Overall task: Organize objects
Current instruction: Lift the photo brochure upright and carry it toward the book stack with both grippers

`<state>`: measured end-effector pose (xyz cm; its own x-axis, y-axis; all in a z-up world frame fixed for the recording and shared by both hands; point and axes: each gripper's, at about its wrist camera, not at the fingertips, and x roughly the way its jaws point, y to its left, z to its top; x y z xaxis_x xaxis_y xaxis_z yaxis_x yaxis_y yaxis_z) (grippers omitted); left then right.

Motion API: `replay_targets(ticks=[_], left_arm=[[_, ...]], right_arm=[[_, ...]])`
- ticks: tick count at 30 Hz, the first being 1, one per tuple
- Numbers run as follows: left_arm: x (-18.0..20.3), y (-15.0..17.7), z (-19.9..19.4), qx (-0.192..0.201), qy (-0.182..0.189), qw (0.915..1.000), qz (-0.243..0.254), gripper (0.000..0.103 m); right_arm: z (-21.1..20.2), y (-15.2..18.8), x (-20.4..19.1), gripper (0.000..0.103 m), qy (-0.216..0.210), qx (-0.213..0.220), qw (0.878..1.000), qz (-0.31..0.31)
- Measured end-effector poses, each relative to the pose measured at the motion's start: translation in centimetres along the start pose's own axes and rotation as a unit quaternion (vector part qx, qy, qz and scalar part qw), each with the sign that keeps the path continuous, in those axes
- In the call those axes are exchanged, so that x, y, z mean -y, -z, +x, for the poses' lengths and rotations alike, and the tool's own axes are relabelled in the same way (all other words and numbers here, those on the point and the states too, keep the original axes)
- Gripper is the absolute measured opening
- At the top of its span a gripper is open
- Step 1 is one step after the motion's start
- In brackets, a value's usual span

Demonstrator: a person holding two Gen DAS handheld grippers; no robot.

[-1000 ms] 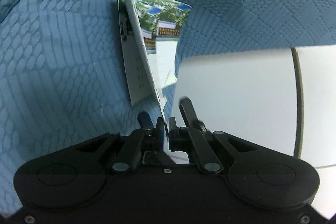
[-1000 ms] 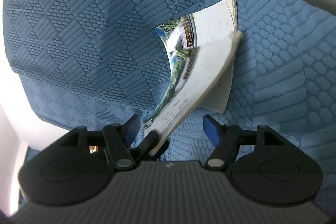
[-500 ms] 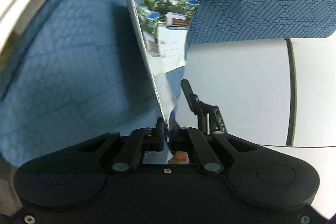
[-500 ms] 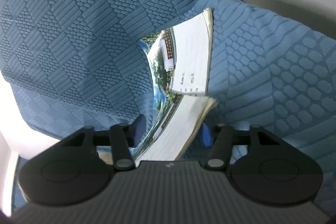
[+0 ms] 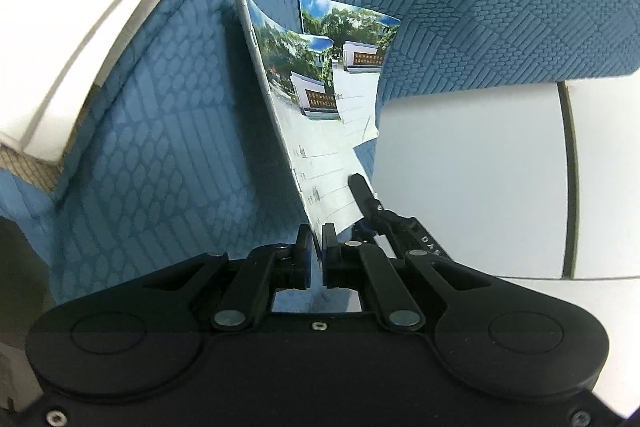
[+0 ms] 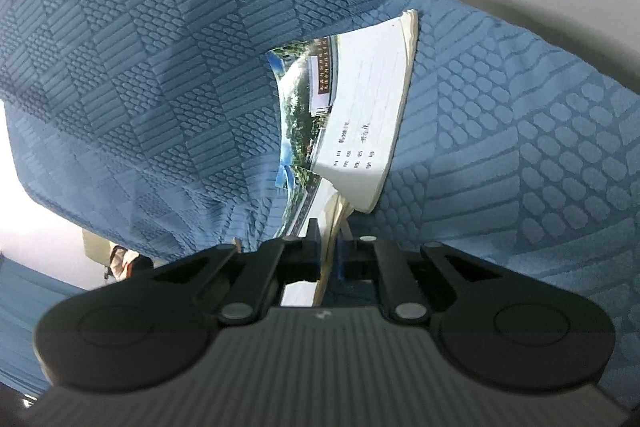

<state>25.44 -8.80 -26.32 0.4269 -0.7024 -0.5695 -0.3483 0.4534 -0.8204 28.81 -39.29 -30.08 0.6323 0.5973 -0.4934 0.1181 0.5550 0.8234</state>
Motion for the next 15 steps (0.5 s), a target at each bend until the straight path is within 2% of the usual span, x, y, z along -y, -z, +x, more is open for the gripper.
replay_targets(ticks=[12,15], left_arm=[[-0.6,-0.4,-0.6,0.009,-0.051,0.9984,0.021,0.003],[-0.8,-1.1,-1.1,0.007,-0.06,0.9978,0.028,0.003]], right_arm=[[-1.8,1.5,-3.7,0.008,0.053,0.015,0.995,-0.081],[-2.0,2.2,-5.9,0.008,0.093,-0.006,0.987,-0.129]])
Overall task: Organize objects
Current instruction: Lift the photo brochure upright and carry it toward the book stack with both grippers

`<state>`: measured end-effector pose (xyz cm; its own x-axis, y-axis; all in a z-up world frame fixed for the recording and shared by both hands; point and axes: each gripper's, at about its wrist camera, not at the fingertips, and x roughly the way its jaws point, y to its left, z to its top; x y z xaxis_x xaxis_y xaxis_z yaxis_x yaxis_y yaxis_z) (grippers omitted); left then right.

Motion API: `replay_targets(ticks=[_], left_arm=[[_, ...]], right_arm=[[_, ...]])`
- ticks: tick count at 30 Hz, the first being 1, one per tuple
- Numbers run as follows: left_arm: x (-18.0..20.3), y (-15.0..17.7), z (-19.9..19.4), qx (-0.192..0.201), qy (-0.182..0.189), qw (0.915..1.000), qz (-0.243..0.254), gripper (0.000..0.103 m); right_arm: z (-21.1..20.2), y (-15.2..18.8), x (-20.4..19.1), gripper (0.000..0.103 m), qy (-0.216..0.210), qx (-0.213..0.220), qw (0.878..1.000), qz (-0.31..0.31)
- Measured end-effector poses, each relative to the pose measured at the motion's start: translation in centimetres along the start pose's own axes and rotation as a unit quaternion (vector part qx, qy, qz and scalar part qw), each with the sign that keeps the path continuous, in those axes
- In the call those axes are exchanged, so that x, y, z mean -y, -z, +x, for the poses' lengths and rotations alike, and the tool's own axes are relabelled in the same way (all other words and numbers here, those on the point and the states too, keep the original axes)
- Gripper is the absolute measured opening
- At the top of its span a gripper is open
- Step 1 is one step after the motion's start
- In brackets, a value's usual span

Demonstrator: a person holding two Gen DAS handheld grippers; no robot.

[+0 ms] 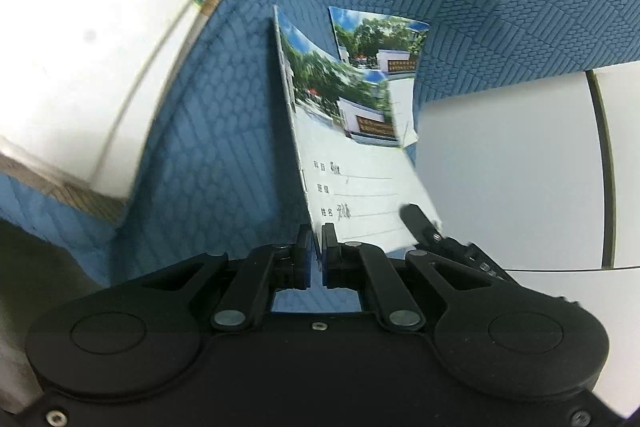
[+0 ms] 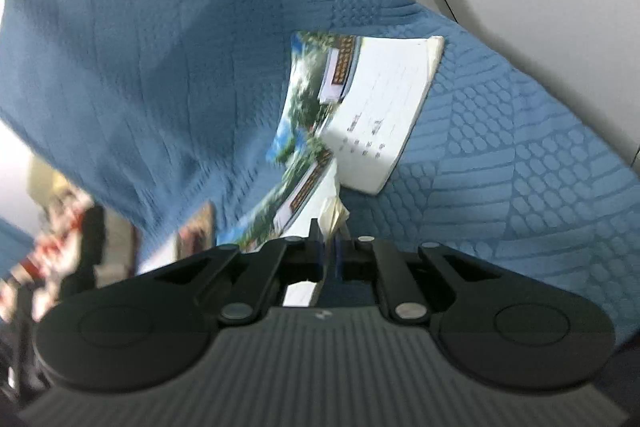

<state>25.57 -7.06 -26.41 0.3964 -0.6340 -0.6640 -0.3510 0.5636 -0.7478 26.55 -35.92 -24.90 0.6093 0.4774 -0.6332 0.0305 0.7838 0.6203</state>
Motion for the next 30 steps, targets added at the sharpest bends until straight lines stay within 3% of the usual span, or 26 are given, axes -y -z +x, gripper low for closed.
replay_targets(ticks=[10,15,20,30], left_arm=[[-1.2,-0.8,-2.5,-0.001,-0.003,0.9997,0.023,0.003],[-2.0,-0.6,-3.3,0.001,0.006,0.9998,0.02,0.003],[-1.4,-0.6,-3.9,-0.001,0.003,0.9989,0.047,0.003],[0.1,-1.4,-6.3,-0.009,0.032,0.9987,0.04,0.004]], right_arm=[[-2.5,1.2,-4.9,0.007,0.014,-0.027,0.998,-0.054],[-3.7,3.0,-5.0,0.007,0.026,-0.004,0.999,-0.037],[-4.4,4.5,-5.0,0.008,0.035,0.009,0.999,-0.018],[-6.3,5.0,-5.0,0.008,0.027,0.021,0.999,0.037]])
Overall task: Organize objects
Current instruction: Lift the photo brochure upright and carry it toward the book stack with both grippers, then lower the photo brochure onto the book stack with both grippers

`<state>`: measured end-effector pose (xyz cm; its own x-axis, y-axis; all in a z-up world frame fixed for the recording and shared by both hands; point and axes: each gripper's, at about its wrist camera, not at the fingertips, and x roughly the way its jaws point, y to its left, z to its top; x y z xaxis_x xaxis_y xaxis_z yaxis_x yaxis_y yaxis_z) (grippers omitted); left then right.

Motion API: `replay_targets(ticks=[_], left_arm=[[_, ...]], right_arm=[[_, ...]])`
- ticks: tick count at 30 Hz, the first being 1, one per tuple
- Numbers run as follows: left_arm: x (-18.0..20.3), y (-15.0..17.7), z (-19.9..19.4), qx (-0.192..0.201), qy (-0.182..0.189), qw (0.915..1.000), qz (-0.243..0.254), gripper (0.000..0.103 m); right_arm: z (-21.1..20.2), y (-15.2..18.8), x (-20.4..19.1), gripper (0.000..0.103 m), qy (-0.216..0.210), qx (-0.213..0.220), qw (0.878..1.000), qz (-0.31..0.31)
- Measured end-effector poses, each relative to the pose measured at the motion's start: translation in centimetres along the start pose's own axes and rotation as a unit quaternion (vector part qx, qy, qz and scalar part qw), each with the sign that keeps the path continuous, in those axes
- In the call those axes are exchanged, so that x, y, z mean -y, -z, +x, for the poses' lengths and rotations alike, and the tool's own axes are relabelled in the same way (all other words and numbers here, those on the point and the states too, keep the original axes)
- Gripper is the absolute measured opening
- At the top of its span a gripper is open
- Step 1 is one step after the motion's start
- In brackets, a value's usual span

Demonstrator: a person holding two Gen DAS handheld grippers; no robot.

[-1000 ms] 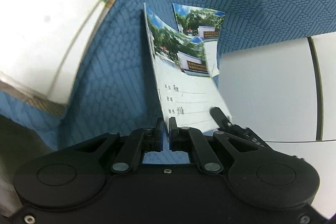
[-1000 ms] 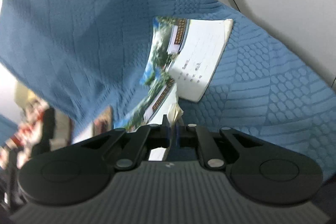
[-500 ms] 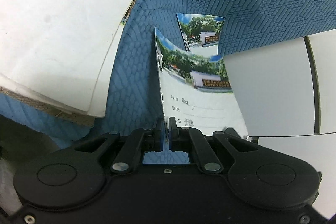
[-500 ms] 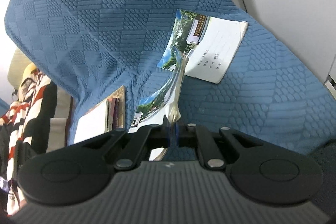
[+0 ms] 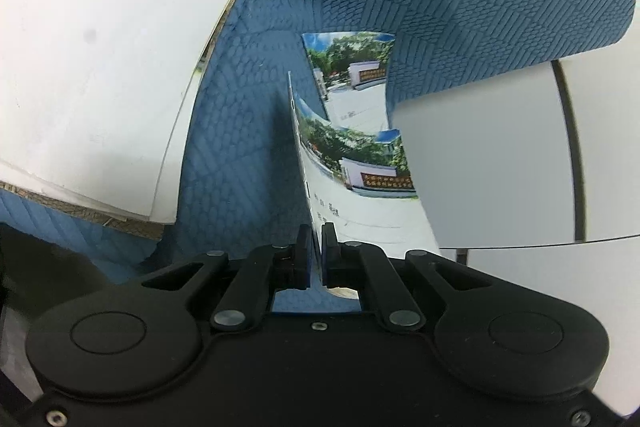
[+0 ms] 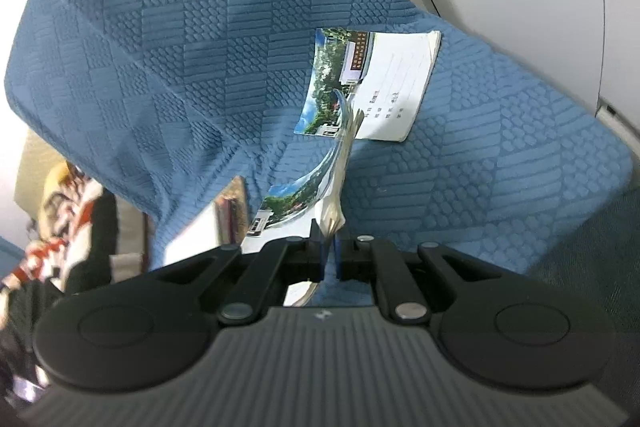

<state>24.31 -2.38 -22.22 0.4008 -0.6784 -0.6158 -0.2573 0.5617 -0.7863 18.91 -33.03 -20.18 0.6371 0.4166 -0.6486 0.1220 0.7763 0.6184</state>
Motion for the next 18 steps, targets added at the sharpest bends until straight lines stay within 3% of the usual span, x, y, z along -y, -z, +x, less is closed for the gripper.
replay_targets(ticks=[8,18], left_arm=[[0.4,-1.6,-3.3,0.015,0.031,0.9994,-0.009,0.004],[1.2,-4.2,-9.0,0.066,0.047,0.9967,0.003,0.005]], right_arm=[[-1.6,-0.9,-2.7,0.008,-0.017,0.008,1.0,0.002],[-1.9,-4.6,-9.7,0.008,-0.062,0.014,0.997,-0.034]])
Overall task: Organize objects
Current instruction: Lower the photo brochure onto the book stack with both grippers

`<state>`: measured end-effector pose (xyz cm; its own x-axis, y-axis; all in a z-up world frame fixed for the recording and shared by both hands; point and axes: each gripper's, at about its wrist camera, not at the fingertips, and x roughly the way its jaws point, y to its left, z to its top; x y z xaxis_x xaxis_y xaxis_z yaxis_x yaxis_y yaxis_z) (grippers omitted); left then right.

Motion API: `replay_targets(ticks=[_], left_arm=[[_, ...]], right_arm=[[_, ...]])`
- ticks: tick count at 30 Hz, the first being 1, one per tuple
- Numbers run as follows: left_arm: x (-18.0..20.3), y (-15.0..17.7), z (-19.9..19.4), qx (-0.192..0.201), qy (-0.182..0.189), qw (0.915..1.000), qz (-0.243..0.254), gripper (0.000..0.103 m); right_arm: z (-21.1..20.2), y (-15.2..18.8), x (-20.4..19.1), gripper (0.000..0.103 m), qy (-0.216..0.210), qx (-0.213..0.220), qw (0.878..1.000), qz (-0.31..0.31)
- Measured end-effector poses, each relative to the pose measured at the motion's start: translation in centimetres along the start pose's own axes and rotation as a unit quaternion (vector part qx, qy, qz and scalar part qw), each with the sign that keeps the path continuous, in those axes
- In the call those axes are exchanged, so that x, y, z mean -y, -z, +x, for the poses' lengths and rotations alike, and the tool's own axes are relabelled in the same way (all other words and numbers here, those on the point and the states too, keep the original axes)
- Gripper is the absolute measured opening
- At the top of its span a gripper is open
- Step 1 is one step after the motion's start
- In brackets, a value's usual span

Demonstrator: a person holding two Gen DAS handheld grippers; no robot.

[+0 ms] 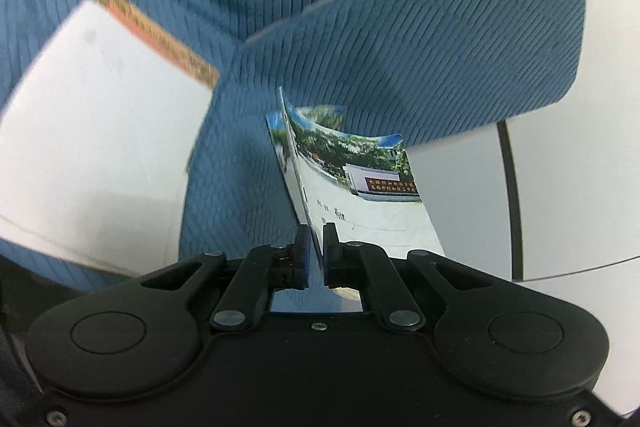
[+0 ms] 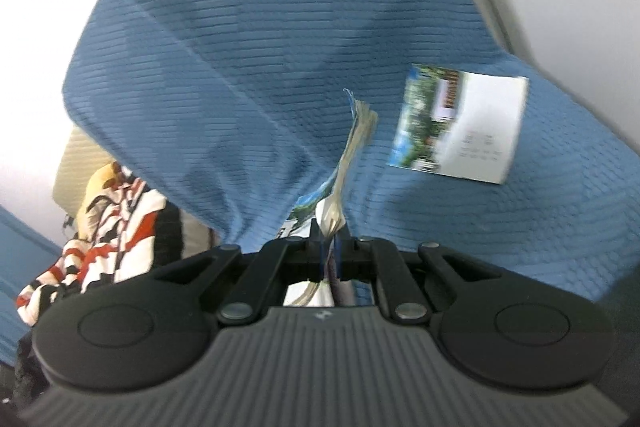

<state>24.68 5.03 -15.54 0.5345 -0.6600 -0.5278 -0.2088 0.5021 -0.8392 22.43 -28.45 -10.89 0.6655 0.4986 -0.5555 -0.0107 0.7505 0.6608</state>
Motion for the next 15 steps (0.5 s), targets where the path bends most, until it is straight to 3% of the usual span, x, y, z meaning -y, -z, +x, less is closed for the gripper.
replay_targets(ticks=[6,15], left_arm=[[0.2,-1.9,-3.7,0.031,-0.003,0.9994,0.012,0.005],[-2.8,-3.5,-8.6,0.072,-0.019,0.9972,0.007,0.006]], right_arm=[[1.5,-1.4,-3.8,0.008,-0.028,-0.007,0.999,-0.018],[4.5,0.5,-8.0,0.008,-0.056,-0.031,0.997,-0.038]])
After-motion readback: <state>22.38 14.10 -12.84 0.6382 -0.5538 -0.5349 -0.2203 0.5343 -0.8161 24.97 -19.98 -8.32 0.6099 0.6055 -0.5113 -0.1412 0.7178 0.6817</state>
